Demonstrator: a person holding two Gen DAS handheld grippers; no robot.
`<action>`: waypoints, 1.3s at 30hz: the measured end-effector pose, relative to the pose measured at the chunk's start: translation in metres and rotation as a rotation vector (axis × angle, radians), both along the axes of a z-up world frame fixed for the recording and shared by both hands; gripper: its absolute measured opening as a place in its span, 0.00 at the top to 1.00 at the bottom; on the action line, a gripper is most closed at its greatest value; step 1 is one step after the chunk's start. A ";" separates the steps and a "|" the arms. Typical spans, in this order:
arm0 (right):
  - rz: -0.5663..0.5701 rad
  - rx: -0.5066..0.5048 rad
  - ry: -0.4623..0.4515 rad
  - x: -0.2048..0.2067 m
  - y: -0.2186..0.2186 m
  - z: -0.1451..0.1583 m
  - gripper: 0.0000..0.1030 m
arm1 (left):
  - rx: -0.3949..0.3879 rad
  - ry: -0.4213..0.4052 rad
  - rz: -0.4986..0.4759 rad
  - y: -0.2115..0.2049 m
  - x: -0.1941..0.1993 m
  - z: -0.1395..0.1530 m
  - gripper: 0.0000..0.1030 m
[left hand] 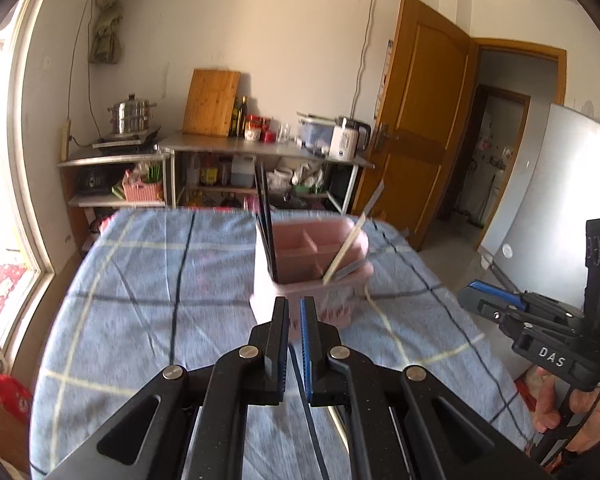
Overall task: Organize utensils
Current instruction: 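Withdraw both tools from the basket back over the remaining chopsticks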
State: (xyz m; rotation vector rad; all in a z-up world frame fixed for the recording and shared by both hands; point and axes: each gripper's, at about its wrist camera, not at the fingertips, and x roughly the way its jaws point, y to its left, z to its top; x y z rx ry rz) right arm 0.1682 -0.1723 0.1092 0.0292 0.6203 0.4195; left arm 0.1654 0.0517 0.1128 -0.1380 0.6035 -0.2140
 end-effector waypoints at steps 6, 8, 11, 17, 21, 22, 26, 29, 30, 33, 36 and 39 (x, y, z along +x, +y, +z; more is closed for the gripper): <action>-0.009 0.005 0.042 -0.024 -0.006 -0.024 0.76 | 0.009 0.047 -0.018 -0.013 -0.023 -0.030 0.96; -0.010 0.009 0.051 -0.032 -0.009 -0.029 0.76 | 0.012 0.049 -0.020 -0.016 -0.031 -0.036 0.96; -0.018 0.012 0.056 -0.043 -0.014 -0.037 0.76 | 0.018 0.044 -0.019 -0.016 -0.045 -0.043 0.95; -0.022 0.024 0.056 -0.064 -0.020 -0.047 0.76 | -0.001 0.028 -0.005 -0.013 -0.072 -0.051 0.91; -0.023 0.029 0.061 -0.073 -0.023 -0.055 0.76 | -0.009 0.034 0.002 -0.012 -0.082 -0.058 0.89; -0.024 0.026 0.061 -0.075 -0.023 -0.057 0.76 | -0.009 0.036 0.002 -0.012 -0.083 -0.060 0.89; -0.029 0.012 0.063 -0.077 -0.024 -0.065 0.76 | -0.010 0.035 -0.003 -0.013 -0.087 -0.065 0.89; -0.032 0.003 0.070 -0.075 -0.023 -0.069 0.76 | -0.017 0.029 -0.003 -0.013 -0.087 -0.069 0.89; -0.031 -0.001 0.072 -0.074 -0.022 -0.071 0.76 | -0.015 0.031 -0.001 -0.013 -0.085 -0.070 0.89; -0.030 -0.005 0.087 -0.072 -0.019 -0.077 0.76 | -0.020 0.044 0.004 -0.012 -0.080 -0.075 0.89; -0.029 -0.013 0.103 -0.067 -0.017 -0.084 0.76 | -0.014 0.061 0.007 -0.013 -0.073 -0.083 0.87; -0.024 -0.020 0.123 -0.060 -0.011 -0.092 0.76 | -0.010 0.082 0.006 -0.013 -0.064 -0.091 0.85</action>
